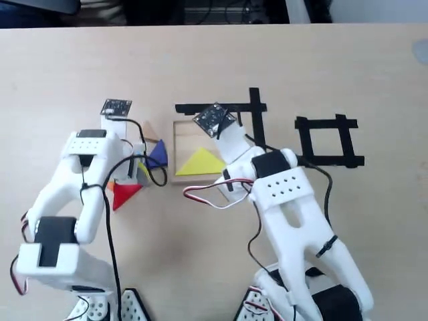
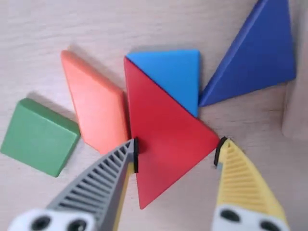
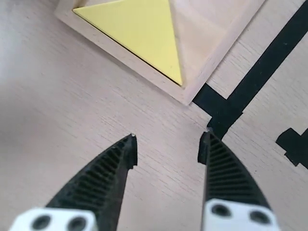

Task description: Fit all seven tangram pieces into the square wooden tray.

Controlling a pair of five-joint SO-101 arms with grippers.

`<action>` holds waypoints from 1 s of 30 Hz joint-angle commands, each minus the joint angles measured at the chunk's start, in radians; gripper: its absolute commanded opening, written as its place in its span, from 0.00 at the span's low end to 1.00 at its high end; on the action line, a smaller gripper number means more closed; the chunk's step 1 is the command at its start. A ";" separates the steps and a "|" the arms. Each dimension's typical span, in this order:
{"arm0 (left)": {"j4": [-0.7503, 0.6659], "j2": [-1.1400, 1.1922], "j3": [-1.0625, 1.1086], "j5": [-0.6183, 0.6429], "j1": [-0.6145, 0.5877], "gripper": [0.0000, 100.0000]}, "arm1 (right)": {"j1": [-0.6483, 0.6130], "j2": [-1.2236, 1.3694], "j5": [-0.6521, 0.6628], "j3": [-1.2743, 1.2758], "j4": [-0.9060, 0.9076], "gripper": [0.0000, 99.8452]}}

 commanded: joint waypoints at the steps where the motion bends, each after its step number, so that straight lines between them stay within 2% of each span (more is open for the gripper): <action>1: 0.058 0.086 -0.094 -0.005 0.004 0.28 | -0.012 0.001 0.009 -0.041 -0.014 0.23; 20: 0.100 0.126 -0.114 -0.049 -0.073 0.28 | -0.012 0.002 0.011 -0.039 -0.014 0.23; 23: 0.146 0.126 -0.124 -0.094 -0.070 0.27 | -0.012 0.002 0.011 -0.039 -0.014 0.23; 30: 0.196 0.114 -0.182 -0.095 -0.065 0.28 | -0.012 0.005 0.011 -0.039 -0.014 0.23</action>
